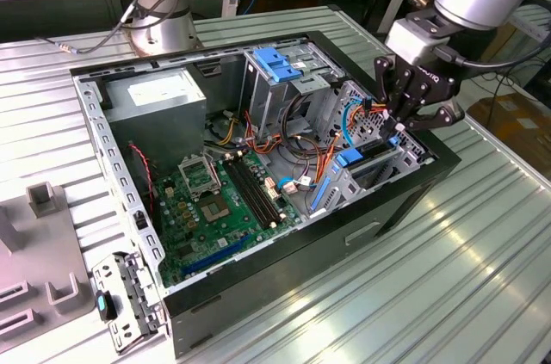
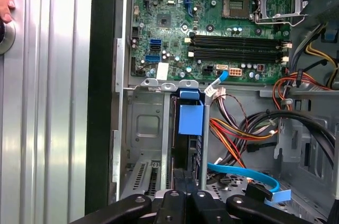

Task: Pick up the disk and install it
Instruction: 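Insert the first disk wire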

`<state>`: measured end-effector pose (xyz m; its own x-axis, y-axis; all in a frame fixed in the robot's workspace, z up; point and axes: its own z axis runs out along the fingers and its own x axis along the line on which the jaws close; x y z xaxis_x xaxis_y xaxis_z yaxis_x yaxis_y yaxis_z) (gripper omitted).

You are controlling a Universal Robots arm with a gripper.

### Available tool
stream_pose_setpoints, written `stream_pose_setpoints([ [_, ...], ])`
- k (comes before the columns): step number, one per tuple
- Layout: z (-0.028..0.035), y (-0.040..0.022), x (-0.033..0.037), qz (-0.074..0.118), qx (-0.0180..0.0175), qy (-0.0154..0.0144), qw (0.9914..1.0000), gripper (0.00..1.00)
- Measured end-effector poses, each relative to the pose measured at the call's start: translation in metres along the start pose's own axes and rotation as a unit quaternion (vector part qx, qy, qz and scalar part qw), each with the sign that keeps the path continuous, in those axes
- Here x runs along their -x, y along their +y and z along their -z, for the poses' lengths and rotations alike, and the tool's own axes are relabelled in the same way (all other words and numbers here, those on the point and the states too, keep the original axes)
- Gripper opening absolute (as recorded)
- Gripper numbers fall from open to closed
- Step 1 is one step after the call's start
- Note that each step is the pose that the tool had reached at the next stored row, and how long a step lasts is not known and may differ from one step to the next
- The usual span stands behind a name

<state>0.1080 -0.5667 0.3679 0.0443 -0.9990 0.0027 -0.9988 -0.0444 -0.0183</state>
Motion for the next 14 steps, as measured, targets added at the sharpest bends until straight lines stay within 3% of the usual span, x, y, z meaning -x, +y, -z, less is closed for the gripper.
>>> stream_pose_setpoints([
  [4,0.0001,-0.0046,-0.0003,0.004,0.0003,0.0000,0.99999,0.11],
  [9,-0.0002,-0.0187,-0.0007,0.006,0.0004,-0.0001,0.99998,0.11],
  [14,-0.0001,-0.0224,-0.0007,0.022,0.0005,-0.0003,0.99975,0.11],
])
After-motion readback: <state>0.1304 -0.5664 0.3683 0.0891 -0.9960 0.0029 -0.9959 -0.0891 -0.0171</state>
